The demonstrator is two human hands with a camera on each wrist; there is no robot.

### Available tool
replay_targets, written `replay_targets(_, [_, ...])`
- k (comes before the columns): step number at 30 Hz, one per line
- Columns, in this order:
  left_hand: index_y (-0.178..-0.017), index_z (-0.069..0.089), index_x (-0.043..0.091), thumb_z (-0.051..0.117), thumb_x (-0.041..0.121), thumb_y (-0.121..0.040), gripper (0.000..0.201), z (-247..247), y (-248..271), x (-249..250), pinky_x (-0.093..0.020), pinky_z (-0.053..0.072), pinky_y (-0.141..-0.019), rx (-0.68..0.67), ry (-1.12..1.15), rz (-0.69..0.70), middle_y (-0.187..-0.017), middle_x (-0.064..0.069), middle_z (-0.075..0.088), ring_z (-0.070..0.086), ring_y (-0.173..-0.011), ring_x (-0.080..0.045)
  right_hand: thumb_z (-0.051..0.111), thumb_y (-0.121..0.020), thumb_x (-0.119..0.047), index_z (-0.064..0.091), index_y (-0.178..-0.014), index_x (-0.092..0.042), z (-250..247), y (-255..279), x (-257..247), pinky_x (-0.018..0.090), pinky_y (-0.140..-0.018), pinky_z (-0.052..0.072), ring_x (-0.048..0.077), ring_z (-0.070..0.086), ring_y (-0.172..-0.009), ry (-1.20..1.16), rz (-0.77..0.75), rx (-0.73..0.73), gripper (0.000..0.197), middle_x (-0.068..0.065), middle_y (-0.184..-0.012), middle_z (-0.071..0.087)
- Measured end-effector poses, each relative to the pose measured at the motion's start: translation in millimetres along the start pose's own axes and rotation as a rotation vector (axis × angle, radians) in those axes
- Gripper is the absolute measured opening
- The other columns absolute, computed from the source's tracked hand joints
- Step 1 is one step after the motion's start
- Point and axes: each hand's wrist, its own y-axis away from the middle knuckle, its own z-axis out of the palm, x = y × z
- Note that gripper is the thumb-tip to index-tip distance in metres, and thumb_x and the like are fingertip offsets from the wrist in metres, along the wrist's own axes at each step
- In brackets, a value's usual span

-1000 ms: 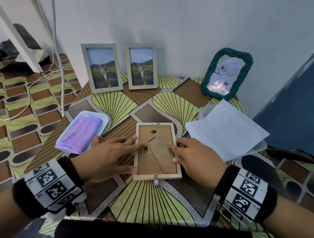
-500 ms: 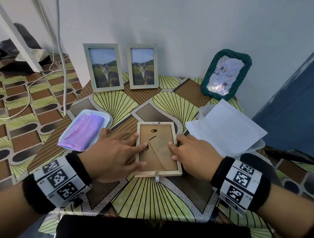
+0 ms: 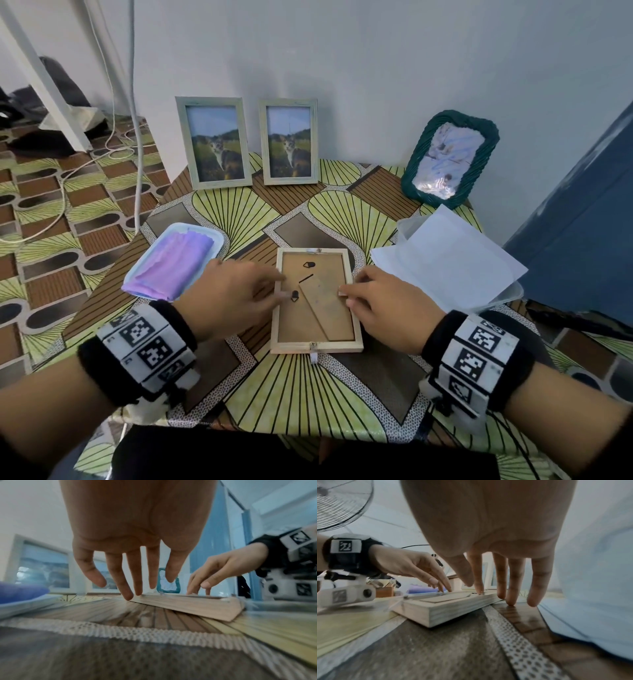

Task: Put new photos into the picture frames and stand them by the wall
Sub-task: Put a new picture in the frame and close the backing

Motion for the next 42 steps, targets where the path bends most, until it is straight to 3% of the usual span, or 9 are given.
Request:
replay_targets(5, [-0.103, 0.067, 0.028, 0.076, 0.044, -0.080, 0.030, -6.7, -21.4, -6.5, -0.020, 0.046, -0.068, -0.030, 0.248, -0.226, -0.081, 0.015, 0.067, 0.060, -0.072, 0.001, 0.059, -0.093, -0.029, 0.069, -0.110, -0.016, -10.4, -19.0, 8.9, 0.031, -0.081, 0.051, 0.015, 0.060, -0.085, -0.258, 0.124, 0.093, 0.023, -0.003, -0.092, 0.066])
replay_targets(8, [-0.111, 0.061, 0.030, 0.085, 0.046, -0.069, 0.050, -4.3, -30.8, -6.1, -0.022, 0.047, -0.073, -0.104, 0.287, -0.291, -0.085, 0.013, 0.068, 0.060, -0.075, 0.000, 0.067, -0.088, -0.031, 0.068, -0.077, -0.007, -11.6, -29.3, 10.1, 0.032, -0.071, 0.051, 0.019, 0.061, -0.073, -0.289, 0.178, 0.029, 0.026, 0.004, -0.074, 0.065])
replay_targets(10, [-0.115, 0.060, 0.029, 0.087, 0.045, -0.066, 0.059, -1.7, -34.2, -6.1, -0.025, 0.050, -0.077, -0.107, 0.299, -0.316, -0.085, 0.011, 0.069, 0.062, -0.077, -0.003, 0.070, -0.086, -0.033, 0.057, -0.058, -0.015, -11.1, -34.5, 9.1, 0.026, -0.061, 0.043, 0.012, 0.055, -0.062, -0.276, 0.184, -0.003, 0.036, -0.002, -0.060, 0.056])
replay_targets(14, [-0.116, 0.059, 0.027, 0.091, 0.040, -0.061, 0.064, 0.2, -38.6, -6.3, -0.030, 0.052, -0.078, -0.101, 0.349, -0.359, -0.080, 0.008, 0.071, 0.064, -0.076, -0.007, 0.075, -0.081, -0.034, 0.048, -0.049, -0.024, -11.1, -40.6, 8.4, 0.024, -0.057, 0.038, 0.008, 0.051, -0.059, -0.245, 0.212, 0.011, 0.043, -0.008, -0.055, 0.050])
replay_targets(22, [-0.112, 0.061, 0.025, 0.095, 0.035, -0.055, 0.067, -2.0, -45.7, -4.3, -0.023, 0.047, -0.066, -0.122, 0.330, -0.386, -0.074, 0.008, 0.071, 0.065, -0.072, -0.003, 0.080, -0.075, -0.040, 0.057, -0.063, -0.023, -17.5, -47.7, 1.4, 0.029, -0.070, 0.050, 0.017, 0.061, -0.077, -0.150, 0.238, -0.009, 0.031, -0.003, -0.073, 0.061])
replay_targets(33, [-0.121, 0.058, 0.030, 0.083, 0.043, -0.072, 0.057, 10.5, -33.9, -8.0, -0.022, 0.042, -0.065, -0.077, 0.249, -0.240, -0.081, 0.013, 0.062, 0.057, -0.074, -0.003, 0.067, -0.080, -0.044, 0.050, -0.068, -0.023, -6.2, -37.2, 1.4, 0.028, -0.064, 0.047, 0.019, 0.059, -0.076, -0.094, 0.244, 0.043, 0.030, -0.003, -0.074, 0.057])
replay_targets(36, [-0.123, 0.053, 0.035, 0.072, 0.046, -0.081, 0.047, 6.5, -20.6, -3.9, -0.020, 0.039, -0.070, -0.058, 0.161, -0.088, -0.093, 0.017, 0.054, 0.054, -0.084, -0.008, 0.057, -0.085, -0.054, 0.060, -0.108, -0.027, -4.0, -28.4, 1.1, 0.033, -0.074, 0.049, 0.021, 0.059, -0.093, -0.007, 0.191, 0.078, 0.035, -0.002, -0.100, 0.057])
replay_targets(38, [-0.143, 0.038, 0.033, 0.063, 0.052, -0.087, 0.064, 6.4, -8.0, -2.5, -0.027, 0.043, -0.091, -0.089, 0.079, -0.038, -0.118, 0.010, 0.048, 0.050, -0.108, -0.012, 0.053, -0.088, -0.058, 0.036, -0.142, -0.033, -5.7, -26.9, 2.1, 0.042, -0.092, 0.049, 0.023, 0.053, -0.114, -0.016, 0.152, 0.088, 0.062, 0.002, -0.130, 0.047])
replay_targets(42, [-0.152, 0.027, 0.034, 0.038, 0.069, -0.090, 0.072, 3.3, 28.1, 2.3, -0.038, 0.036, -0.109, -0.171, -0.145, 0.047, -0.153, 0.009, 0.029, 0.033, -0.136, -0.011, 0.049, -0.096, -0.048, 0.023, -0.152, -0.034, -15.9, -38.4, 5.0, 0.047, -0.112, 0.034, 0.020, 0.029, -0.141, -0.041, -0.007, 0.072, 0.063, -0.004, -0.157, 0.026])
